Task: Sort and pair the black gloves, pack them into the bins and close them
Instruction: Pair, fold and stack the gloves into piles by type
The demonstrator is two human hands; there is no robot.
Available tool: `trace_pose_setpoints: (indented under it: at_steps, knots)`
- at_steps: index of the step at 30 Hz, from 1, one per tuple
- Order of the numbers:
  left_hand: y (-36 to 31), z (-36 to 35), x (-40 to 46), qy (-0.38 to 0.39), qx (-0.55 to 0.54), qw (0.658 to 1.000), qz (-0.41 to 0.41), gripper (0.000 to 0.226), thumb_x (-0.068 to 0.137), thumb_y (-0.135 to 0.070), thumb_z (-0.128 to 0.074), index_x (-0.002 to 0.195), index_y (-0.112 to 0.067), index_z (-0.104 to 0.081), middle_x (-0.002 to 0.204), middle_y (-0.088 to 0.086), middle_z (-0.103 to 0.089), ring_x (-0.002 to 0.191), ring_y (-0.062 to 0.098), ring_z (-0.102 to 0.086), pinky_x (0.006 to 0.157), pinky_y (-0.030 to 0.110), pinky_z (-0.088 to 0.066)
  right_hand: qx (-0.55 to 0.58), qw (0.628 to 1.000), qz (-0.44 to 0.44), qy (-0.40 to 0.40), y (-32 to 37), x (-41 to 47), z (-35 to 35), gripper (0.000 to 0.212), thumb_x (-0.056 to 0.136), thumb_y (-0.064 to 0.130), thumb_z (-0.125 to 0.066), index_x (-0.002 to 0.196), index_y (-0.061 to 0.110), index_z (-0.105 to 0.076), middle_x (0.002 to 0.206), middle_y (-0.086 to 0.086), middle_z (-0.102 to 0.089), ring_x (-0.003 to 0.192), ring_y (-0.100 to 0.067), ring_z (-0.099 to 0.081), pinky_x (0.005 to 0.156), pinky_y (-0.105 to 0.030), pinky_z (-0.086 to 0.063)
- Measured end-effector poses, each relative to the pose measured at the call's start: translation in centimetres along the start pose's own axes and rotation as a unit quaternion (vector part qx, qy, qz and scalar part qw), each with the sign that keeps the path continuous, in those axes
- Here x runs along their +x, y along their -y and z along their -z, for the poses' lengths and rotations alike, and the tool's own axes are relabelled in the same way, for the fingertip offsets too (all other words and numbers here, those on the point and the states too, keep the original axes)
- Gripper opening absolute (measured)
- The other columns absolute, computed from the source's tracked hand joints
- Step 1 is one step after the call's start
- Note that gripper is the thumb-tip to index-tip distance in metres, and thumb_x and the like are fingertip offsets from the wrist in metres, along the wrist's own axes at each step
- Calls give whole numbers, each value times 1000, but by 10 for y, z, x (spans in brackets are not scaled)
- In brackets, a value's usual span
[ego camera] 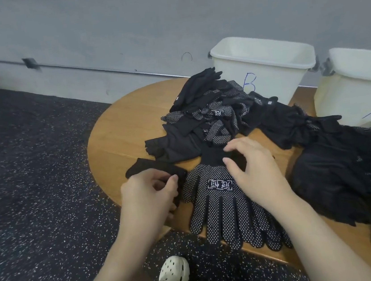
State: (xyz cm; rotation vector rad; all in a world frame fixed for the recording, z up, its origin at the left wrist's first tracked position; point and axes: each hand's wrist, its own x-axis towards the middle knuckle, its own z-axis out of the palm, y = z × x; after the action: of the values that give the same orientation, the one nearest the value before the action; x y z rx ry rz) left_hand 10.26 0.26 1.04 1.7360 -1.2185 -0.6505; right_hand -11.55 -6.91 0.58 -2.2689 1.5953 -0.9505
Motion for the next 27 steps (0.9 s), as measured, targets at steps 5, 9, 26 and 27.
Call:
trace_pose_setpoints:
  at_steps: [5, 9, 26, 27]
  knots:
    - [-2, 11, -2, -75, 56, 989, -115, 8, 94, -24, -71, 87, -27, -73, 59, -13, -68, 55, 2, -64, 49, 20, -49, -72, 990, 17, 121, 7, -21, -6, 52, 103, 51, -48, 149, 27, -51, 159, 12, -39, 149, -6, -26, 117, -23, -11]
    - [-11, -7, -11, -69, 147, 951, -264, 6, 92, -18, -71, 95, -22, -74, 80, -12, -67, 76, 11, -60, 70, 39, -53, -122, 969, 11, 215, 0, -27, -7, 70, 103, 63, -19, 165, 30, -12, 171, 16, 0, 155, -1, 9, 124, -26, 8]
    - [-2, -66, -23, 226, 307, 882, -278, 63, 109, -51, -6, 166, -25, -1, 173, -8, 2, 157, 4, 12, 128, 30, 9, -180, 964, -43, 189, -13, -53, 11, 97, 81, 80, 3, 162, 28, 16, 166, 15, 29, 149, 0, 32, 127, -30, 12]
    - [-1, -64, -22, 233, 326, 873, -278, 66, 107, -53, -2, 166, -25, -1, 173, -9, 4, 157, 4, 13, 128, 31, 10, -177, 965, -47, 189, -14, -54, 12, 99, 80, 82, 3, 162, 29, 17, 166, 15, 29, 149, 1, 31, 127, -30, 12]
